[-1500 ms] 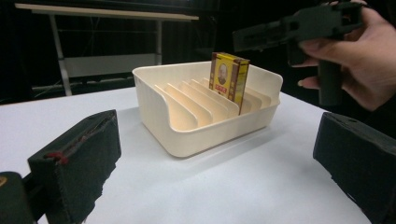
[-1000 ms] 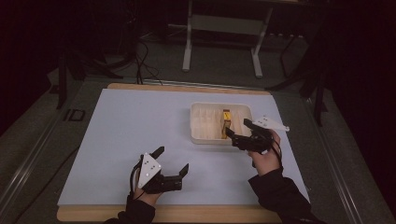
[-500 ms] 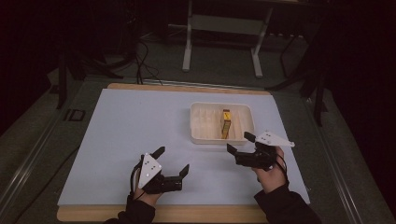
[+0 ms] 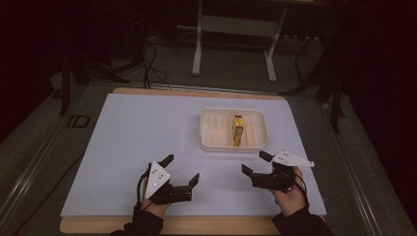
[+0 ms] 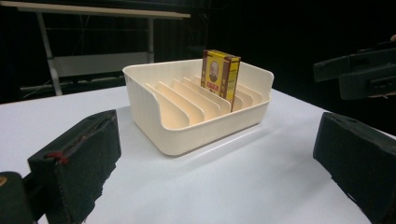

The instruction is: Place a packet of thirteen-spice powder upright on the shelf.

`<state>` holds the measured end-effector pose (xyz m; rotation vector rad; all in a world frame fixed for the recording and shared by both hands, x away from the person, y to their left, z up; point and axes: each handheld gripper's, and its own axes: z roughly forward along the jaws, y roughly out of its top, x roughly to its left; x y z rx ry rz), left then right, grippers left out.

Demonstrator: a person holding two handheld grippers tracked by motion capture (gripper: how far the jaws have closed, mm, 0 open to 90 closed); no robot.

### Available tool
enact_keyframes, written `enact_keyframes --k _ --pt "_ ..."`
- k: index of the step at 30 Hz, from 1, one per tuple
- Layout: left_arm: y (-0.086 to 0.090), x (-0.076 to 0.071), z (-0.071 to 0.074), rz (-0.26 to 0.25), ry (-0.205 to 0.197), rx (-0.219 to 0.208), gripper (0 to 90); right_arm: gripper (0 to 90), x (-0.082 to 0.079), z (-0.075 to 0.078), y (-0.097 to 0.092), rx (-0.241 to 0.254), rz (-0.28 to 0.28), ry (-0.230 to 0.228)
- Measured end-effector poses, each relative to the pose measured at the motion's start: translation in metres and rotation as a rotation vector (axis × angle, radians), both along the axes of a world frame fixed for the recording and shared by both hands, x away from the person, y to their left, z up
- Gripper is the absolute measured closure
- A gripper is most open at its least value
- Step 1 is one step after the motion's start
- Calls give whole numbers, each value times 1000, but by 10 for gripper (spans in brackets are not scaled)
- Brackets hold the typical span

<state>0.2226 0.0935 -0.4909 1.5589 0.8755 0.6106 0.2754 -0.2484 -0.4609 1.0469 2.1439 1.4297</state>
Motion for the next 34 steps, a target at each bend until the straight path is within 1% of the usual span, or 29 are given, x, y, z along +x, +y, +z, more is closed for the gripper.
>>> enact_keyframes --k 7,14,17,19,26,30,34 --pt "0 0 0 -3 1 1 16 139 -7 -8 -8 -5 8 29" --pt "0 0 0 -4 -1 3 16 140 -14 -9 -15 -9 3 35" --pt "0 0 0 -5 0 3 16 140 -18 -13 -19 -24 0 48" --pt "0 0 0 -6 0 4 16 140 -19 -15 -21 -28 3 57" --pt "-1 1 -2 -15 5 6 16 140 -16 -17 -24 -35 -5 38" --pt "-3 1 -5 -23 15 15 16 140 -15 -19 -24 -38 0 45" --pt "-4 1 -5 -28 12 17 16 139 -14 -20 -24 -37 -1 51"
